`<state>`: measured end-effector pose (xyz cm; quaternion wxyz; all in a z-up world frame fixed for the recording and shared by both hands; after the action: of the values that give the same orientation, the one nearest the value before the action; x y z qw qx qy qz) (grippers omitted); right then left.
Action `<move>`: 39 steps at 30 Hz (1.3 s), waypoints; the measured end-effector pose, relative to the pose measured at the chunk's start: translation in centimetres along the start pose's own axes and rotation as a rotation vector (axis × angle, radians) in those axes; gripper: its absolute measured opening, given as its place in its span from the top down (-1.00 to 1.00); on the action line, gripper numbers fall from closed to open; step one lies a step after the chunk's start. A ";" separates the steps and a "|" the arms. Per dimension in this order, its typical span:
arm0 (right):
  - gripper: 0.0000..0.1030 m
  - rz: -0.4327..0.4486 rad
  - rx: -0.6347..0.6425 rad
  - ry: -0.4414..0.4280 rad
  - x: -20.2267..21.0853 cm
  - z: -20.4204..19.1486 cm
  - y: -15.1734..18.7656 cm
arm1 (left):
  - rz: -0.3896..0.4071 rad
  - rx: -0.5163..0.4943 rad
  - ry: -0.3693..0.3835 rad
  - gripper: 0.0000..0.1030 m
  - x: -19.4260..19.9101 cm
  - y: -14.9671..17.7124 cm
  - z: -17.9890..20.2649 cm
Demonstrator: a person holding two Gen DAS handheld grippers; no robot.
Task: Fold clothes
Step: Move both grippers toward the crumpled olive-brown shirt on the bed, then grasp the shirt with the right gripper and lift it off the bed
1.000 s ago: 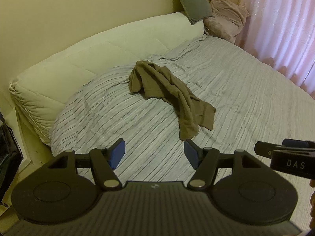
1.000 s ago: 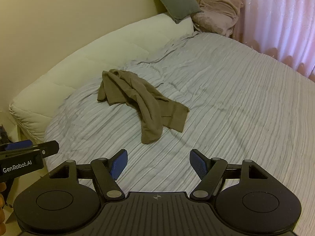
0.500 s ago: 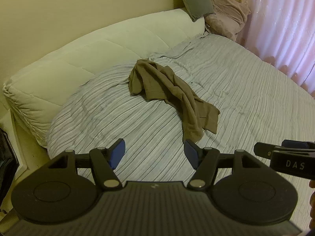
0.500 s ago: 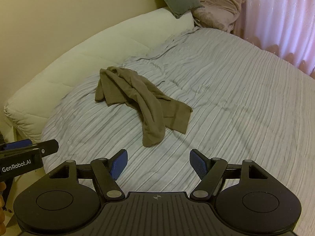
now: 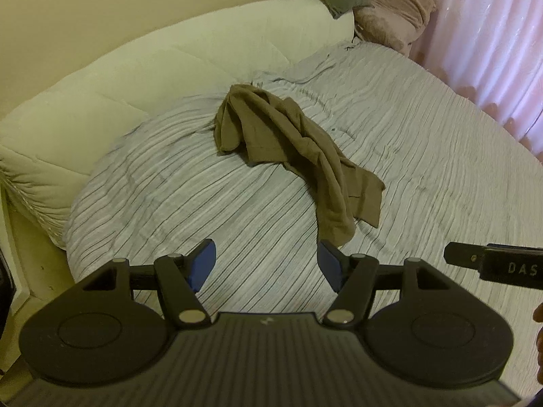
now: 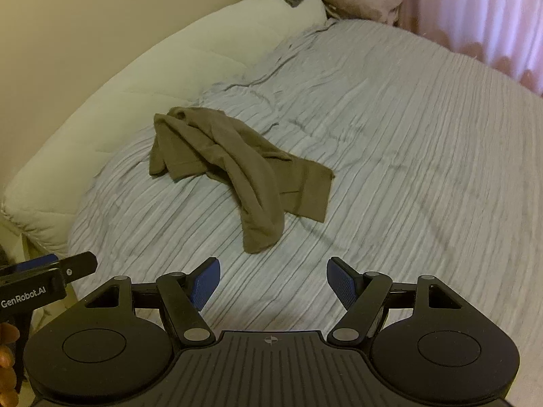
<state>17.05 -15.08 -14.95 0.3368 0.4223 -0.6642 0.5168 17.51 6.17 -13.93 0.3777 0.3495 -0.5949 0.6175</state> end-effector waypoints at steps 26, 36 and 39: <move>-0.41 -0.095 -0.525 -0.327 -17.1 7.4 -2.8 | -0.048 0.095 0.145 -0.17 -13.1 -4.5 -2.3; -0.17 -0.094 -0.991 -0.512 -24.6 9.8 0.0 | -0.076 0.124 0.142 -0.17 -16.1 -4.7 -3.9; 0.24 -0.085 -1.045 -0.584 -25.9 9.6 0.0 | -0.060 0.129 0.136 -0.17 -17.0 -5.4 -4.3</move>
<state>27.69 -18.86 -40.11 0.3238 0.3513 -0.8780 -0.0297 30.36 9.61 -26.52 0.4123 0.3478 -0.5161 0.6653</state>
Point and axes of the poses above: each gripper's, at about its wrist camera, not at the fingertips, and x roughly against the way its jaws point, z to its right, y to its underside, the point moved 9 cm from there along -x, roughly the way its jaws point, and after that the axes turned 6 degrees about -z, right-handed, at the moved point
